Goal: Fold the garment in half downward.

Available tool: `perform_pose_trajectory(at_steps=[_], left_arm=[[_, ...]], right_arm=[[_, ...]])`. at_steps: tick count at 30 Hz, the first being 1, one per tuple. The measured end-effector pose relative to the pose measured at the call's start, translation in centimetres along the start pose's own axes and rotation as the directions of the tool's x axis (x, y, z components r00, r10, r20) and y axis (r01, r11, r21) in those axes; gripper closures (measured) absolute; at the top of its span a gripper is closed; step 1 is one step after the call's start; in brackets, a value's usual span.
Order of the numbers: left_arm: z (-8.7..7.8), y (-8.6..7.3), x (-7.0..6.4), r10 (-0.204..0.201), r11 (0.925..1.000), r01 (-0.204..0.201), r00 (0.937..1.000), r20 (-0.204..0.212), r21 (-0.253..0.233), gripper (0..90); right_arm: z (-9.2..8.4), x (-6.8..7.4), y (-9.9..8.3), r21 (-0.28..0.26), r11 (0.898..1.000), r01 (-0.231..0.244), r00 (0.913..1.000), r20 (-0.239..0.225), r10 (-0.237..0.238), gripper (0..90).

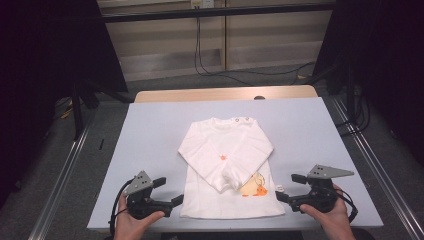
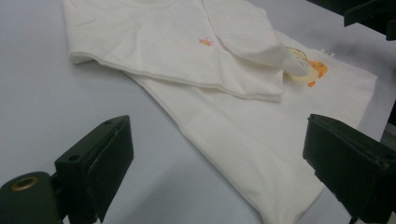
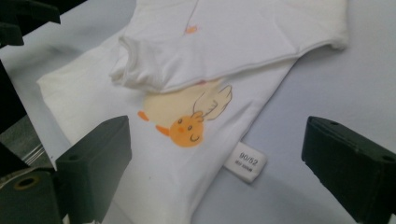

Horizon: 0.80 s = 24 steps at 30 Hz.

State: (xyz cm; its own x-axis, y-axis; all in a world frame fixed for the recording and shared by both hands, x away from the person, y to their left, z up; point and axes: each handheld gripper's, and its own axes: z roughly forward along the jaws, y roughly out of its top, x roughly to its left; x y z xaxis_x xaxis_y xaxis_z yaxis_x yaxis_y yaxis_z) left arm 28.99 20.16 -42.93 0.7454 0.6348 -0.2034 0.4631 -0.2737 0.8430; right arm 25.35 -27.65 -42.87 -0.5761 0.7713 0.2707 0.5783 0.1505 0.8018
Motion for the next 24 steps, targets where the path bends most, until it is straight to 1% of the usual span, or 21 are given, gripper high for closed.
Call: perform_pose_trajectory(at_steps=[1, 3, 5, 6, 7, 8, 9, 10, 12, 14, 15, 17, 18, 19, 20, 21, 22, 23, 24], left_arm=[[0.0, 0.1, 0.1, 0.004, 1.0, -0.004, 1.0, -0.004, -0.006, 8.4], [-0.1, 0.4, 0.3, 0.0, 0.9996, 0.0, 1.0, -0.007, -0.028, 7.8], [-0.2, 0.8, 0.6, 0.005, 0.9986, -0.006, 0.9998, -0.021, -0.052, 6.2], [-0.2, 0.9, 0.7, 0.006, 0.9985, -0.007, 0.9997, -0.023, -0.055, 5.6], [-0.2, 1.0, 0.9, 0.007, 0.9976, -0.009, 0.9996, -0.028, -0.069, 5.5], [-0.2, 1.1, 1.0, 0.018, 0.9972, -0.02, 0.9995, -0.024, -0.072, 4.2], [-0.2, 1.2, 1.1, 0.028, 0.9963, -0.031, 0.9991, -0.031, -0.08, 3.3], [-0.1, 1.2, 1.2, 0.024, 0.9956, -0.027, 0.9989, -0.04, -0.089, 3.4], [0.0, 1.3, 1.4, 0.024, 0.9951, -0.027, 0.999, -0.037, -0.095, 3.4], [0.1, 1.4, 1.5, 0.031, 0.9936, -0.037, 0.9978, -0.059, -0.107, 3.3], [0.1, 1.5, 1.6, 0.029, 0.9927, -0.036, 0.9977, -0.062, -0.115, 3.3], [0.0, 1.8, 1.7, 0.02, 0.9869, -0.032, 0.9969, -0.076, -0.158, 3.3], [0.0, 2.0, 1.7, 0.017, 0.9848, -0.029, 0.9972, -0.073, -0.171, 3.1], [0.0, 2.1, 1.8, 0.011, 0.9843, -0.024, 0.9973, -0.073, -0.175, 2.6], [0.0, 2.2, 1.9, 0.013, 0.9845, -0.025, 0.9977, -0.067, -0.174, 2.5], [0.1, 2.3, 2.0, 0.014, 0.983, -0.027, 0.9975, -0.07, -0.182, 2.6], [0.1, 2.3, 2.1, 0.013, 0.9841, -0.026, 0.9968, -0.079, -0.176, 2.9], [0.2, 2.4, 2.3, 0.01, 0.9841, -0.024, 0.997, -0.077, -0.176, 2.9], [0.3, 2.4, 2.5, 0.005, 0.9845, -0.018, 0.9971, -0.076, -0.174, 2.9]], right_arm=[[-0.1, -0.1, 0.1, -0.007, 1.0, 0.001, 1.0, 0.002, -0.001, 5.6], [-0.2, -0.4, 0.2, -0.021, 1.0, -0.015, 0.9998, -0.013, 0.015, 5.7], [-0.1, -0.5, 0.3, -0.029, 1.0, -0.005, 0.9999, -0.012, 0.005, 4.3], [-0.1, -0.6, 0.4, -0.04, 0.999, -0.013, 0.9997, -0.019, 0.012, 4.5], [-0.1, -0.7, 0.5, -0.043, 0.999, -0.01, 0.9998, -0.016, 0.009, 4.8], [0.0, -0.8, 0.6, -0.05, 0.999, -0.008, 0.9999, -0.007, 0.007, 4.7], [0.1, -0.9, 0.8, -0.057, 0.998, -0.005, 1.0, 0.008, 0.005, 5.1], [0.1, -1.0, 1.0, -0.063, 0.998, -0.006, 0.9998, 0.017, 0.007, 5.8], [0.1, -1.2, 1.4, -0.082, 0.997, -0.013, 0.9997, 0.019, 0.014, 4.8], [0.2, -1.4, 1.6, -0.086, 0.996, -0.021, 0.9989, 0.04, 0.024, 5.4], [0.3, -1.6, 1.7, -0.084, 0.996, -0.022, 0.9983, 0.052, 0.026, 5.5], [0.3, -1.8, 1.9, -0.09, 0.996, -0.02, 0.9976, 0.064, 0.026, 6.5], [0.5, -2.0, 2.0, -0.086, 0.996, -0.01, 0.9974, 0.07, 0.016, 6.4], [0.6, -2.1, 2.1, -0.086, 0.996, -0.006, 0.9966, 0.082, 0.013, 6.3], [0.7, -2.2, 2.3, -0.094, 0.996, 0.0, 0.9969, 0.078, 0.008, 6.3], [1.0, -2.3, 2.5, -0.095, 0.996, 0.0, 0.998, 0.063, 0.006, 6.4], [1.1, -2.4, 2.7, -0.097, 0.995, -0.001, 0.998, 0.064, 0.007, 6.4], [1.4, -2.4, 3.0, -0.105, 0.994, 0.009, 0.9979, 0.065, -0.002, 6.5], [1.6, -2.5, 3.2, -0.114, 0.993, 0.008, 0.9981, 0.061, -0.001, 7.0]])
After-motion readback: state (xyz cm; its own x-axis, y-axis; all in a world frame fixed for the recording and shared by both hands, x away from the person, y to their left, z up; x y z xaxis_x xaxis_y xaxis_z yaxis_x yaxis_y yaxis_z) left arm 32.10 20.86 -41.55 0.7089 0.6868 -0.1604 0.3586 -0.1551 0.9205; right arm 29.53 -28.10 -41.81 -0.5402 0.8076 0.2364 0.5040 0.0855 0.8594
